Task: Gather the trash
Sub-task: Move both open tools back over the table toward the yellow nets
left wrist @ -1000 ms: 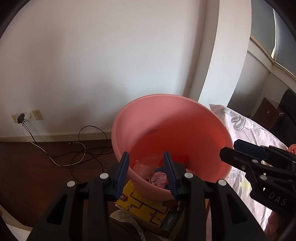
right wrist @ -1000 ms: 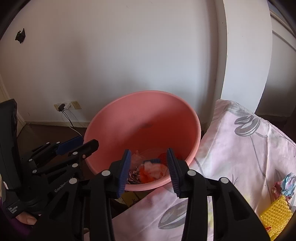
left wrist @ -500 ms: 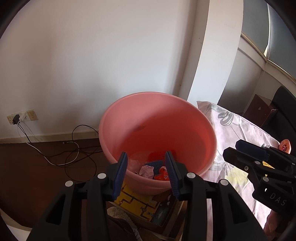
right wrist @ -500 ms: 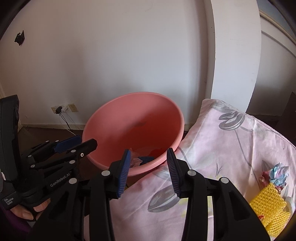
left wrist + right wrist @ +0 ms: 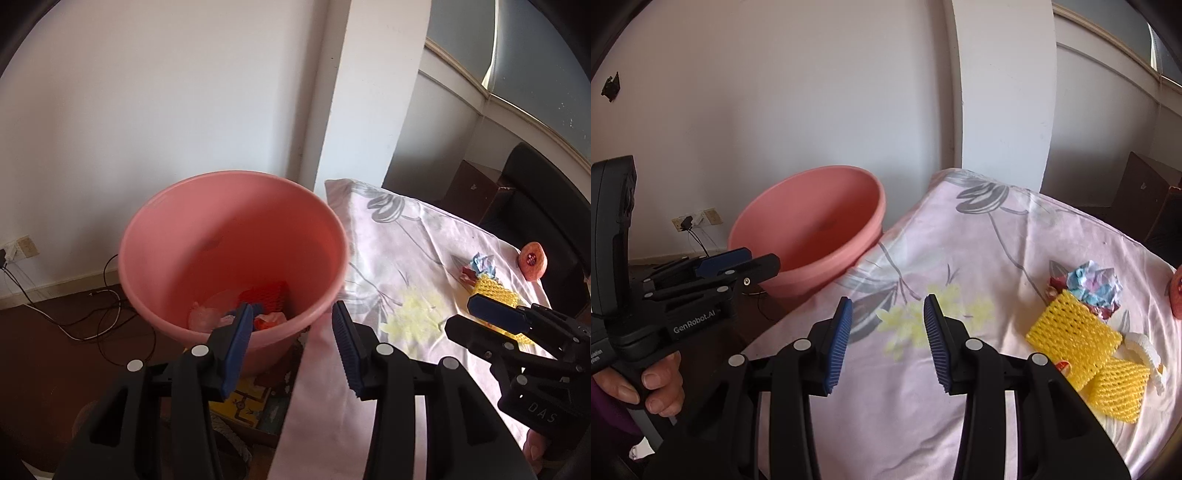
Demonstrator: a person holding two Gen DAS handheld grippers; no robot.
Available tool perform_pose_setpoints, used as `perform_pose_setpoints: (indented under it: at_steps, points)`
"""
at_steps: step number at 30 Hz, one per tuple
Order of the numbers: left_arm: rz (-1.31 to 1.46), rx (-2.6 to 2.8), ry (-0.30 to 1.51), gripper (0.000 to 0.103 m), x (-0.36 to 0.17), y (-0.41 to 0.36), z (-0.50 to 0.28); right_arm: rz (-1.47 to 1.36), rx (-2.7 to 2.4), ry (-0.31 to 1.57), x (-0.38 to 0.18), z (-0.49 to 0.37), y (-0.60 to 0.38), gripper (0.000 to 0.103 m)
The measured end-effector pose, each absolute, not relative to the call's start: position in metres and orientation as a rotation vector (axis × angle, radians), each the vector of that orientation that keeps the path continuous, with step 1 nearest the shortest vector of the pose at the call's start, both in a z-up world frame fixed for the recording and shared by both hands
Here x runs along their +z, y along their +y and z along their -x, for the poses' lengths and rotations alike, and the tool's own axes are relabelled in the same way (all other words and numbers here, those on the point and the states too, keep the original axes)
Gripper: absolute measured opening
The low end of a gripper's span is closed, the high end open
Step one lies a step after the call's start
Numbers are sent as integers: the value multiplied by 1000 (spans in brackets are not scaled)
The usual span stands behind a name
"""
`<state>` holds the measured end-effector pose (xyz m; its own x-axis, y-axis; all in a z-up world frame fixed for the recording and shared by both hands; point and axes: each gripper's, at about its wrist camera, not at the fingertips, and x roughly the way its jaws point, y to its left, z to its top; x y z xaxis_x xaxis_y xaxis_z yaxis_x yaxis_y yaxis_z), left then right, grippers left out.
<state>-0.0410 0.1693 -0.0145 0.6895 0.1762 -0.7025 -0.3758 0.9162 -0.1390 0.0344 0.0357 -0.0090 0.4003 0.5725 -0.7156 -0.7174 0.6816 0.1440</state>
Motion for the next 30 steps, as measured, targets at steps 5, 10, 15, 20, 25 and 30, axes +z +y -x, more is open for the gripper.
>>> perform_pose_setpoints:
  at_steps: [5, 10, 15, 20, 25, 30]
  points:
    - [257, 230, 769, 44, -16, 143, 30, 217, 775, 829, -19, -30, 10, 41]
    - [254, 144, 790, 45, -18, 116, 16, 216, 713, 841, -29, -31, -22, 41]
    - [245, 42, 816, 45, -20, 85, -2, 170, 637, 851, -34, -38, -61, 41]
    - [227, -67, 833, 48, -20, 52, -22, 135, 570, 854, -39, -45, -97, 41]
    - [172, -129, 848, 49, -21, 22, -45, 94, 522, 860, -44, -52, -127, 41]
    - [151, -162, 867, 49, -21, 7, -72, 49, 490, 862, -47, -59, -149, 41]
